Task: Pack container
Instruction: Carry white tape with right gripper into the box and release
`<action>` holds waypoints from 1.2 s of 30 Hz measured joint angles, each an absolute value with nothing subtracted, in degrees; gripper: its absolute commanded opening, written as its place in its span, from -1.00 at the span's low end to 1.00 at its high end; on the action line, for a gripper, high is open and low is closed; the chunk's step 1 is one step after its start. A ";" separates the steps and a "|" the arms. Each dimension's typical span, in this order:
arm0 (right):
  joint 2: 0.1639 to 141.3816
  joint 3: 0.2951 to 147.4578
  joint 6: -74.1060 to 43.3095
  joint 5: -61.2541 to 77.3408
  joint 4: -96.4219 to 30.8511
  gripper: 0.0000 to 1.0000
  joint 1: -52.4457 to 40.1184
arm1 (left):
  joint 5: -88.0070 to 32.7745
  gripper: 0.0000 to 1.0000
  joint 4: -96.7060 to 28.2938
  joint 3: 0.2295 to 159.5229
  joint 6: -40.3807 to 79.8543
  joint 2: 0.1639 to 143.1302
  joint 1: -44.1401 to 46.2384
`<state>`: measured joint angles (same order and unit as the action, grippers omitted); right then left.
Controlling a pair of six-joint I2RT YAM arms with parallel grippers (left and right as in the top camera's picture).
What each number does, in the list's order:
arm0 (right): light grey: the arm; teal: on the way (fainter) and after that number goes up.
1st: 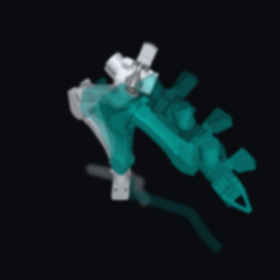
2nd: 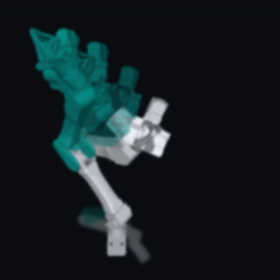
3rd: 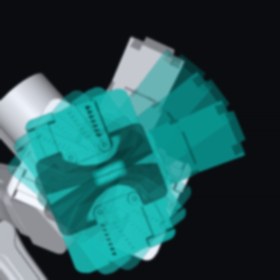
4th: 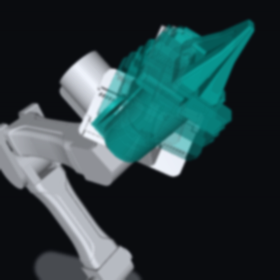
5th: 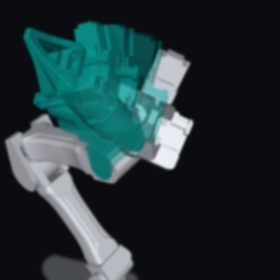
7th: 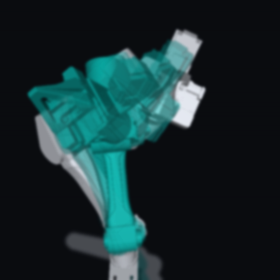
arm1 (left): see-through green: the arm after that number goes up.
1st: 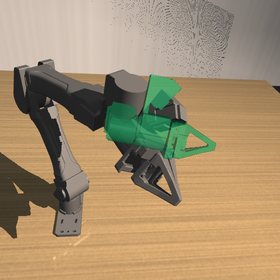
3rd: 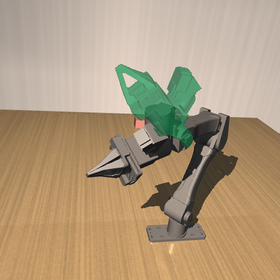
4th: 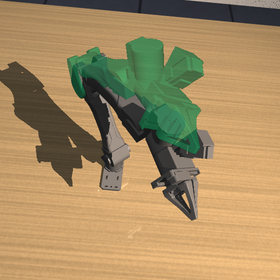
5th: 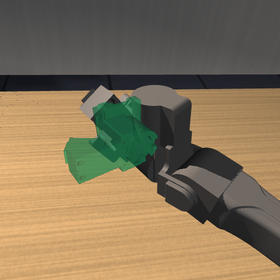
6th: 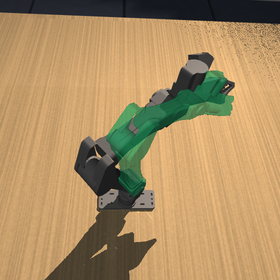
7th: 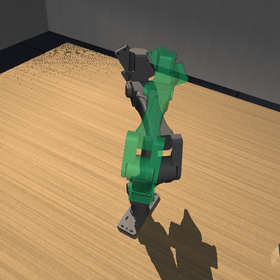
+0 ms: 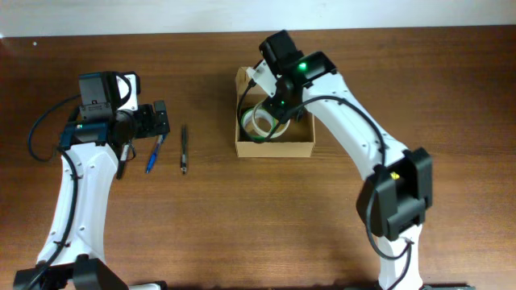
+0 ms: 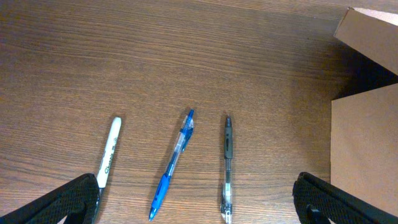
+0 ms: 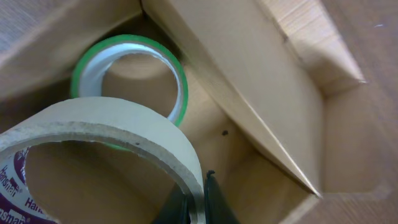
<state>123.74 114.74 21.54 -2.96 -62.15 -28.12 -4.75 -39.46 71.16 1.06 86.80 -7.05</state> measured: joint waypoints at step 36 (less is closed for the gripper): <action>130.78 114.83 17.06 -1.13 -57.32 -0.18 -30.11 | -4.75 0.99 -39.44 71.16 1.08 86.80 -7.05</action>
<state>130.78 114.83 17.06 -1.13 -57.32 -30.11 -4.75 -39.44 71.16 1.08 86.80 -7.05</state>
